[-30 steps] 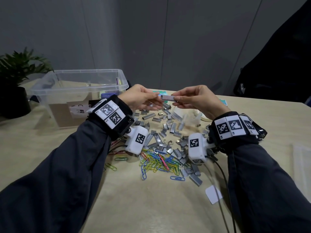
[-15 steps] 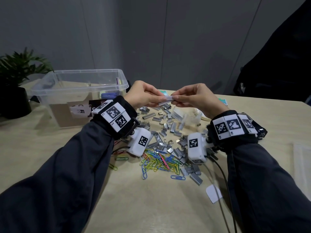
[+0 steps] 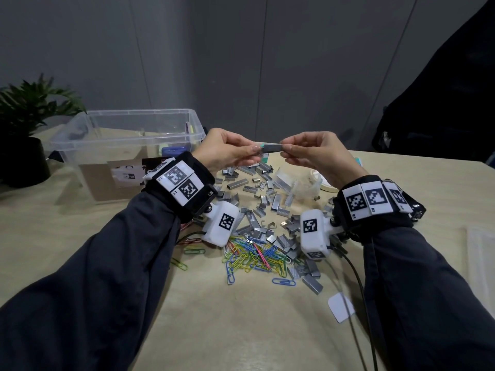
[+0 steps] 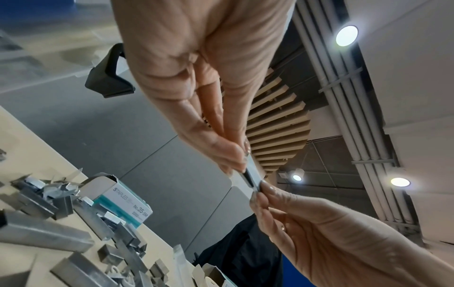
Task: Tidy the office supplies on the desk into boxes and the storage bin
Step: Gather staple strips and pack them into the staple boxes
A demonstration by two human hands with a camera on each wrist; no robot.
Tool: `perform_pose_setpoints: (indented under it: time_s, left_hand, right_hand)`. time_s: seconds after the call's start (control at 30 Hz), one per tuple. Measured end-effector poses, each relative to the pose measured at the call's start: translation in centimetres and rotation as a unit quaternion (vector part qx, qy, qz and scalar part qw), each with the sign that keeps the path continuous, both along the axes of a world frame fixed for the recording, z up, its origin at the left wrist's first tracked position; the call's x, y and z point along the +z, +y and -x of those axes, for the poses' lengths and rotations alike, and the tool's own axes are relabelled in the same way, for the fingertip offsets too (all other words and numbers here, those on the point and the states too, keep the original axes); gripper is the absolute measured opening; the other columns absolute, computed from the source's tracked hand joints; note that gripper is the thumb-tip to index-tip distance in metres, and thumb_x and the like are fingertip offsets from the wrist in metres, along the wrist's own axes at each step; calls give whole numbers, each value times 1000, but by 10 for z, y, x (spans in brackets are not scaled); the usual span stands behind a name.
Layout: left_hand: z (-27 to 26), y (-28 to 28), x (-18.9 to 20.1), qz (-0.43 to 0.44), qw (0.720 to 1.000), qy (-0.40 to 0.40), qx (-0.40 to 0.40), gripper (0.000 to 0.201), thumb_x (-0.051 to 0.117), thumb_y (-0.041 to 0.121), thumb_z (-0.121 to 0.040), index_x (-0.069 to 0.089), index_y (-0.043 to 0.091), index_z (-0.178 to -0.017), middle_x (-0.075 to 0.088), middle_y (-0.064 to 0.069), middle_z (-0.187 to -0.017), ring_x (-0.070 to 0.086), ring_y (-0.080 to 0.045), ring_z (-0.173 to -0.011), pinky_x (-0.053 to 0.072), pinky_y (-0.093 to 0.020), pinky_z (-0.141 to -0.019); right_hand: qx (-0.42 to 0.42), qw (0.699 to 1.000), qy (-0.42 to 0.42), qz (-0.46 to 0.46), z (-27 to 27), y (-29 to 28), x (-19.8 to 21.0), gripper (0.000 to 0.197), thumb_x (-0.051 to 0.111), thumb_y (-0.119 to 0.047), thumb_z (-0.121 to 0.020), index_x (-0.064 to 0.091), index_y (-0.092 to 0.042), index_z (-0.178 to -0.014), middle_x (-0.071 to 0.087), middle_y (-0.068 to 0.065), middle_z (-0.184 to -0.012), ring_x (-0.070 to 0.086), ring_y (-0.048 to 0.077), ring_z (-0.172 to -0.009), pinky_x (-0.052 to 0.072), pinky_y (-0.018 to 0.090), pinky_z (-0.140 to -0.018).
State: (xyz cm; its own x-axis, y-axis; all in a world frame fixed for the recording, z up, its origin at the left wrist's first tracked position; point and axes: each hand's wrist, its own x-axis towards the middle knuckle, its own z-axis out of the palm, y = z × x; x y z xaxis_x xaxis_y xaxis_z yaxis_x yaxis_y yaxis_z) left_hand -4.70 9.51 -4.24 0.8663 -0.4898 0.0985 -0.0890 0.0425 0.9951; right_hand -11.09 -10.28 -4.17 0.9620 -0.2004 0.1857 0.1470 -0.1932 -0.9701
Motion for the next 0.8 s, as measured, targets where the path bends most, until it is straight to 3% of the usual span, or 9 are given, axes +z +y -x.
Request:
perform_pose_setpoints:
  time_s: [0.2, 0.3, 0.43, 0.6, 0.8]
  left_hand:
    - [4, 0, 1, 17, 998, 53, -24, 17, 66, -1, -83, 67, -9, -99, 72, -19, -84, 71, -15, -67, 58, -18, -64]
    - [4, 0, 1, 48, 995, 89, -22, 16, 66, -1, -83, 67, -8, -98, 73, -20, -84, 72, -17, -70, 59, -19, -65]
    - [3, 4, 10, 78, 990, 117, -28, 16, 64, -5, -82, 66, -10, -97, 72, -22, -85, 73, -20, -73, 59, -20, -63]
    - [3, 18, 32, 35, 995, 74, -64, 31, 69, -3, -68, 68, -6, -99, 73, -18, -87, 73, -20, -78, 58, -20, -68]
    - [9, 24, 39, -37, 998, -32, -42, 33, 75, 1, -64, 70, -2, -96, 75, -13, -85, 73, -20, -86, 56, -20, -71]
  right_hand:
    - [6, 999, 4, 33, 0, 3, -1, 11, 71, -2, -84, 73, -2, -95, 73, 10, -84, 71, 16, -78, 59, 25, -78]
    - [-6, 1000, -4, 14, 0, 4, -1, 21, 72, -3, -84, 71, 1, -105, 73, 12, -88, 72, 15, -77, 60, 24, -76]
    - [19, 999, -32, -21, 4, 3, 7, 16, 70, -6, -85, 71, -1, -101, 72, 10, -87, 71, 14, -78, 58, 22, -76]
    - [112, 988, -27, -98, 12, 1, 21, 21, 68, -6, -80, 71, -3, -100, 75, 9, -93, 73, 16, -88, 57, 19, -74]
    - [94, 995, -32, -23, 13, 10, 26, 18, 71, 0, -79, 72, -4, -96, 75, 5, -90, 72, 15, -87, 56, 20, -77]
